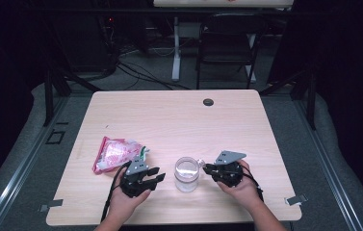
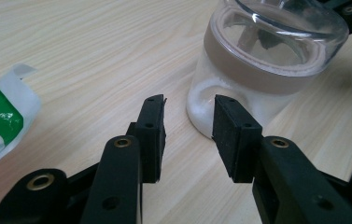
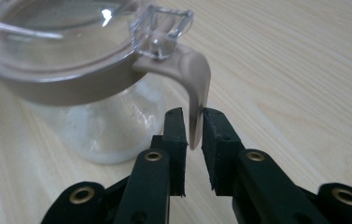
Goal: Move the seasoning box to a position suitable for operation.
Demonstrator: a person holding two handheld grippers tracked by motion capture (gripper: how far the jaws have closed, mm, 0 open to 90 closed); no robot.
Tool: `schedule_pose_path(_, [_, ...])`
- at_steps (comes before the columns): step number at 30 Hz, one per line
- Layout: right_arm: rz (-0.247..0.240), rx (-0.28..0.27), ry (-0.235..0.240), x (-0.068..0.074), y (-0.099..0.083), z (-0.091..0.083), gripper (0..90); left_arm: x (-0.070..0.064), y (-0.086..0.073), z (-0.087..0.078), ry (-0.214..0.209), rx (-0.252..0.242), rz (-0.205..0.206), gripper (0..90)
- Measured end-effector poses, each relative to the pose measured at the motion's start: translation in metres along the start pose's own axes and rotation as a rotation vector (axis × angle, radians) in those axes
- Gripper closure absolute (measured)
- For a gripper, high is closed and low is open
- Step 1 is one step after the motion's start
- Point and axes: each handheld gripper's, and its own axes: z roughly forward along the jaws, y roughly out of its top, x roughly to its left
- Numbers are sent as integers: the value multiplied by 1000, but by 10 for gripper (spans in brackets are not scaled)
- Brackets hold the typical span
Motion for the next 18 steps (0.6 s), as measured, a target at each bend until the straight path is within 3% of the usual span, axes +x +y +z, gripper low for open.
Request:
schedule_pose_path(4, [-2,-7,36,2,-2,-9,814,0,3,2,-6,-7,5,644])
schedule_pose_path(11, [9,-32,4,6,1,-15,838,0,5,5,-12,-5,14,645])
schedule_pose_path(18, [56,-106,-53,6,13,-26,877,-2,4,5,-8,-2,20,659])
